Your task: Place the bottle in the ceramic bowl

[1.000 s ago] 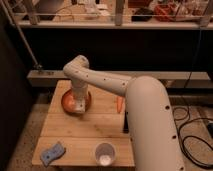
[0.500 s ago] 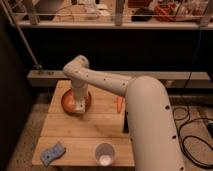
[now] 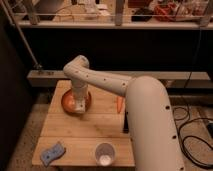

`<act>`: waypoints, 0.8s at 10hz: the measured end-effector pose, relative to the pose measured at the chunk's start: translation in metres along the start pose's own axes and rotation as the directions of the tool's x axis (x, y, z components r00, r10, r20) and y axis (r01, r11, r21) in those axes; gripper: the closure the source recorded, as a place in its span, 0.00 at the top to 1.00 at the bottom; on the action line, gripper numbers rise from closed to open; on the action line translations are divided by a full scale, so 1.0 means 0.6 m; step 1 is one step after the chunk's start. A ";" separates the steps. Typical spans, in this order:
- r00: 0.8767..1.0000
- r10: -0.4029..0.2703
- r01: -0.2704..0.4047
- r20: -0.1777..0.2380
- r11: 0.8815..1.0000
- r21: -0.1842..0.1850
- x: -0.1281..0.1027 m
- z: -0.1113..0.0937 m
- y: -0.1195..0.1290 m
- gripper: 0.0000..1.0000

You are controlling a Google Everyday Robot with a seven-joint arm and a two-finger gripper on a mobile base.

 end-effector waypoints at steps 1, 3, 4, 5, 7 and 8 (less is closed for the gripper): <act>1.000 -0.002 0.002 -0.001 1.000 0.001 0.000 0.000 -0.001 0.38; 1.000 -0.006 0.006 -0.001 1.000 0.000 0.000 0.000 0.000 0.38; 1.000 -0.007 0.007 -0.002 1.000 0.001 0.000 0.000 -0.001 0.38; 1.000 -0.012 0.012 -0.003 1.000 0.002 0.000 0.000 -0.001 0.38; 1.000 -0.013 0.013 -0.003 1.000 0.002 0.000 0.000 -0.001 0.38; 1.000 -0.014 0.014 -0.003 1.000 0.002 0.000 0.000 0.000 0.38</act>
